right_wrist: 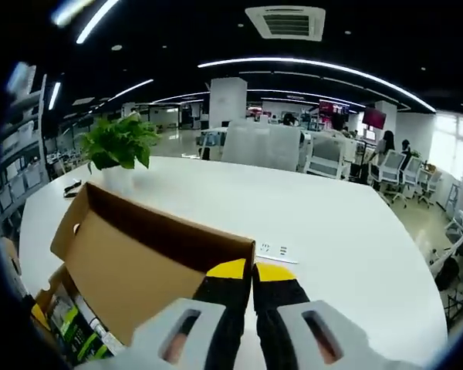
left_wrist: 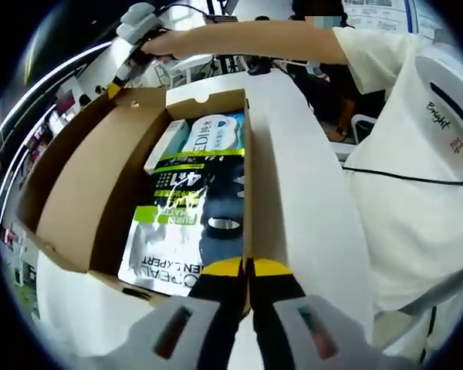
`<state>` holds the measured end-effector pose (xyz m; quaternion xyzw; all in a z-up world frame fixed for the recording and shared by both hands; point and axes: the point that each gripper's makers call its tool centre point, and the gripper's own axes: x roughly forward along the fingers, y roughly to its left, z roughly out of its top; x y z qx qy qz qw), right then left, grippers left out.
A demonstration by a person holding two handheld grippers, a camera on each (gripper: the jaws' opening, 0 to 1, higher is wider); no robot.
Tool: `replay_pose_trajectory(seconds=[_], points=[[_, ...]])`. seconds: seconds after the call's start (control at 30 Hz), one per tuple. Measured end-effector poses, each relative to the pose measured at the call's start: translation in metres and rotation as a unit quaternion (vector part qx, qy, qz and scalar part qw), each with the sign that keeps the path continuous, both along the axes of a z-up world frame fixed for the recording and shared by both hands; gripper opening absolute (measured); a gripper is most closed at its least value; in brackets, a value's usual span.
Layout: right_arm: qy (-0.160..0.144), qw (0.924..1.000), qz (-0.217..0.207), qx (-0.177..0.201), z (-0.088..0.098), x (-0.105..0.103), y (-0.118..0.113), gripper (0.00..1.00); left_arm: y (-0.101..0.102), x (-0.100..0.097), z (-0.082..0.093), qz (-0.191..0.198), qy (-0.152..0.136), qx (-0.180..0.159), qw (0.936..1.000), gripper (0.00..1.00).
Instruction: Operate the shoe box by opening the lid, removing the specified soft item, and placing it in the target area until the item is outside and the box remains undamaged.
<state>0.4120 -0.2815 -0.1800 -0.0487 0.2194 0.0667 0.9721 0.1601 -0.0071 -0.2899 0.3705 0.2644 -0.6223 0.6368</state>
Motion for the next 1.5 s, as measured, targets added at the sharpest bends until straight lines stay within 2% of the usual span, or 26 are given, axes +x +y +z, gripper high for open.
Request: replay_pose_trajectory(seconds=[0.2,0.33,0.47,0.6,0.63,0.8,0.93,1.13,1.2,1.23,1.4,1.5], points=[[0.012,0.9999,-0.006,-0.002,-0.006,0.002,0.0,0.0,0.0,0.0,0.0,0.0,-0.006,-0.001,1.0,0.02],[0.012,0.9996,-0.003,-0.026,-0.008,0.002,0.001,0.0,0.0,0.0,0.0,0.0,-0.01,0.005,0.9999,0.02],[0.013,0.9994,-0.009,-0.032,-0.012,0.003,0.0,0.0,0.0,0.001,0.0,0.003,-0.005,0.006,1.0,0.02],[0.01,0.9989,-0.015,-0.044,-0.015,0.004,0.0,0.0,0.0,0.001,0.0,0.023,0.01,0.003,0.9997,0.03],[0.009,0.9982,-0.016,-0.058,-0.016,0.003,0.0,0.0,0.0,0.001,0.0,0.027,0.013,0.001,0.9996,0.03],[0.015,0.9966,-0.022,-0.079,-0.023,0.004,0.001,0.0,0.0,0.001,0.0,0.016,-0.002,-0.003,0.9999,0.03],[0.014,0.9969,-0.022,-0.075,-0.028,-0.001,0.0,0.0,-0.001,0.002,0.0,0.022,0.004,-0.001,0.9998,0.02],[0.03,0.9968,-0.019,-0.072,-0.038,0.005,0.0,0.0,-0.001,0.002,0.0,0.017,0.0,0.001,0.9998,0.02],[0.044,0.9968,-0.019,-0.064,-0.042,0.005,-0.001,0.0,-0.001,0.002,0.0,0.019,0.001,-0.001,0.9998,0.03],[0.05,0.9974,-0.022,-0.047,-0.044,0.005,-0.001,0.0,-0.001,0.002,0.0,0.022,0.002,-0.002,0.9997,0.03],[0.057,0.9957,-0.015,-0.072,-0.052,0.005,0.0,0.0,-0.001,0.002,0.0,0.023,-0.004,-0.001,0.9997,0.03],[0.061,0.9962,-0.01,-0.062,-0.054,0.006,-0.001,0.0,-0.001,0.003,0.0,0.028,-0.002,0.001,0.9996,0.03]])
